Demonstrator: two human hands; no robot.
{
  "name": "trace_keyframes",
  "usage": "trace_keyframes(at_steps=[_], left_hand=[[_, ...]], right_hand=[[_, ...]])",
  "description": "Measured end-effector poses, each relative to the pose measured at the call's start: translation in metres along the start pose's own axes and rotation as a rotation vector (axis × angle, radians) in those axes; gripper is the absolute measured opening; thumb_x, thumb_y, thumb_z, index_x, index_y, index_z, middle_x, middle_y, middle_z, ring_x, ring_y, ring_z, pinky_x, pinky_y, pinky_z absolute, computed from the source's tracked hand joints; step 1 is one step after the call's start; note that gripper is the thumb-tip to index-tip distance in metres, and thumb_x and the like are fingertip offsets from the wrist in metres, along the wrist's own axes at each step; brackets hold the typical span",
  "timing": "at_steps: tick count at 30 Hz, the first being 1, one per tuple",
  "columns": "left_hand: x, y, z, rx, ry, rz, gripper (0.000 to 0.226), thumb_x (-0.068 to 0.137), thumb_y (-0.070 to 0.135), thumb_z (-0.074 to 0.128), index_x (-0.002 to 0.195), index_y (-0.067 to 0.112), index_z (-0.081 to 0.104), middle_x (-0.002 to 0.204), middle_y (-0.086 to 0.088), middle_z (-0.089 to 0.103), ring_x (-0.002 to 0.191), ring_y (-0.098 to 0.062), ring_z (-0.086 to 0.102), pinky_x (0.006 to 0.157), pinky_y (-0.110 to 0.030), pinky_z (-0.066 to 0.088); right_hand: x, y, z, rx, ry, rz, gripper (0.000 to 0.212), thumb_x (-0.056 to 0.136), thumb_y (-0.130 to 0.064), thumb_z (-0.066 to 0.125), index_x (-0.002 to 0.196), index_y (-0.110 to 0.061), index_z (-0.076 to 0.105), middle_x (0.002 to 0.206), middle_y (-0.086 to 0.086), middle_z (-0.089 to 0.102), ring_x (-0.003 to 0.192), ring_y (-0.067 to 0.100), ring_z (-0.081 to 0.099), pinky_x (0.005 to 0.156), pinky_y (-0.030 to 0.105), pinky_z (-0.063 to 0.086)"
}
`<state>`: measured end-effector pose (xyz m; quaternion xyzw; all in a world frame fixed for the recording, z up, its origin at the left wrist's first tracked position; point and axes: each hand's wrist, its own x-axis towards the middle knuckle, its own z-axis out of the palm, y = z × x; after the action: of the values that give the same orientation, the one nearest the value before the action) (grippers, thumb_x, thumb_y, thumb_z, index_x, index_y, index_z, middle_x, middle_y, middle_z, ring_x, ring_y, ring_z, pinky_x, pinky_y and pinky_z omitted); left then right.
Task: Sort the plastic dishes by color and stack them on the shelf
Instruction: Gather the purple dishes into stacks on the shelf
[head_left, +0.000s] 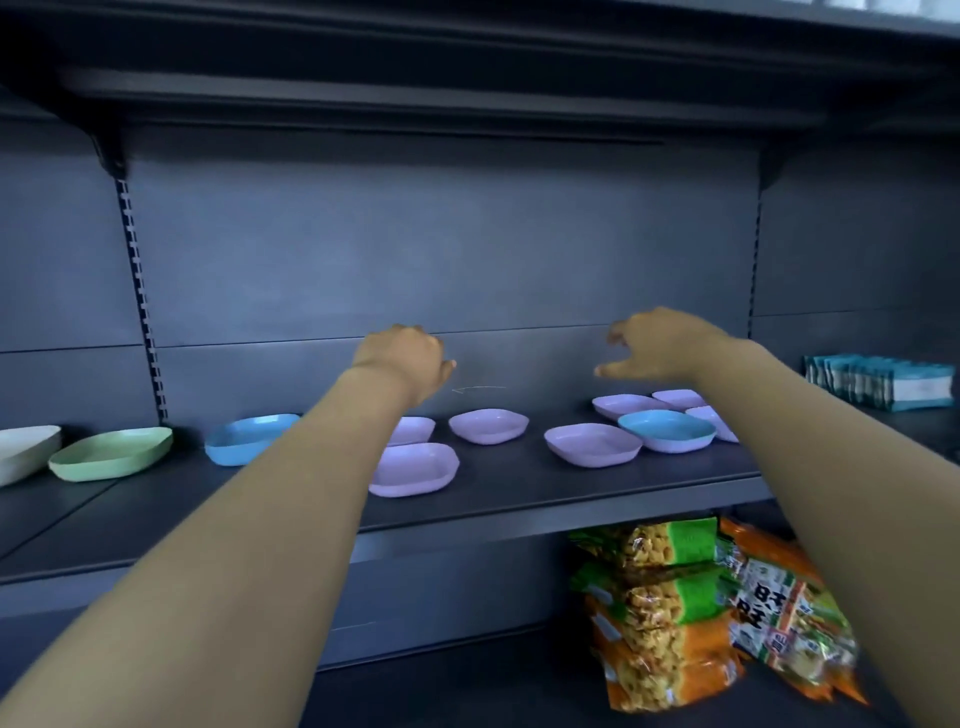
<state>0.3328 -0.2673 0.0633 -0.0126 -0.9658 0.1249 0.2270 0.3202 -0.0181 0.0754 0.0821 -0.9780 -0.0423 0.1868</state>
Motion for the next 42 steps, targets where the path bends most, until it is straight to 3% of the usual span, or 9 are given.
trace_keyframes(at_steps=[7,16,20,26,29,32,36,42], left_hand=[[0.04,0.072,0.023,-0.038,-0.016,0.077,0.044,0.1,0.039,0.028,0.121,0.01,0.056,0.126,-0.011,0.053,0.119,-0.029,0.046,0.088,-0.036,0.039],[0.143,0.138,0.067,-0.155,0.011,0.17,0.045,0.099,0.04,0.03,0.12,0.009,0.055,0.125,-0.012,0.052,0.119,-0.03,0.047,0.09,-0.038,0.042],[0.187,0.155,0.092,-0.162,0.002,0.188,0.044,0.099,0.04,0.03,0.122,0.01,0.054,0.125,-0.012,0.052,0.12,-0.03,0.046,0.091,-0.039,0.042],[0.223,0.175,0.138,-0.204,-0.081,0.21,0.042,0.099,0.041,0.031,0.115,0.011,0.056,0.118,-0.01,0.054,0.114,-0.028,0.049,0.085,-0.038,0.043],[0.232,0.178,0.152,-0.217,-0.105,0.188,0.041,0.098,0.042,0.032,0.113,0.011,0.056,0.116,-0.009,0.054,0.113,-0.028,0.049,0.084,-0.038,0.043],[0.234,0.181,0.16,-0.232,-0.123,0.165,0.041,0.098,0.042,0.033,0.111,0.011,0.056,0.114,-0.009,0.054,0.113,-0.028,0.05,0.085,-0.039,0.045],[0.231,0.183,0.166,-0.227,-0.158,0.115,0.04,0.098,0.042,0.033,0.111,0.012,0.056,0.115,-0.009,0.054,0.112,-0.028,0.05,0.088,-0.039,0.046],[0.221,0.185,0.163,-0.233,-0.163,0.054,0.04,0.097,0.042,0.034,0.11,0.013,0.058,0.115,-0.009,0.055,0.113,-0.028,0.049,0.092,-0.041,0.046]], right_hand=[[0.015,0.056,0.042,-0.037,-0.04,0.097,0.05,0.087,-0.05,0.049,0.124,-0.017,0.056,0.123,0.005,0.06,0.11,0.026,0.056,0.086,0.035,0.047],[0.096,0.134,0.098,-0.058,-0.143,0.18,0.048,0.086,-0.048,0.052,0.119,-0.015,0.059,0.118,0.007,0.064,0.105,0.026,0.059,0.091,0.039,0.05],[0.133,0.158,0.135,0.002,-0.174,0.202,0.041,0.085,-0.043,0.053,0.112,-0.013,0.059,0.108,0.006,0.065,0.097,0.027,0.058,0.08,0.033,0.048],[0.169,0.181,0.187,0.107,-0.236,0.157,0.044,0.083,-0.041,0.06,0.112,-0.008,0.06,0.11,0.008,0.067,0.105,0.028,0.059,0.093,0.04,0.047],[0.181,0.186,0.208,0.098,-0.269,0.15,0.03,0.082,-0.039,0.06,0.092,-0.01,0.057,0.096,0.003,0.066,0.09,0.025,0.058,0.077,0.032,0.049],[0.189,0.191,0.223,0.057,-0.29,0.156,0.028,0.084,-0.034,0.06,0.099,-0.01,0.065,0.095,0.004,0.067,0.081,0.019,0.051,0.053,0.021,0.033],[0.195,0.199,0.239,0.126,-0.282,0.152,0.012,0.08,-0.024,0.063,0.078,-0.013,0.063,0.074,0.006,0.057,0.072,0.021,0.048,0.053,0.023,0.033],[0.2,0.212,0.239,0.316,-0.287,0.141,0.023,0.085,-0.019,0.061,0.101,-0.004,0.067,0.086,0.011,0.058,0.078,0.022,0.049,0.062,0.024,0.039]])
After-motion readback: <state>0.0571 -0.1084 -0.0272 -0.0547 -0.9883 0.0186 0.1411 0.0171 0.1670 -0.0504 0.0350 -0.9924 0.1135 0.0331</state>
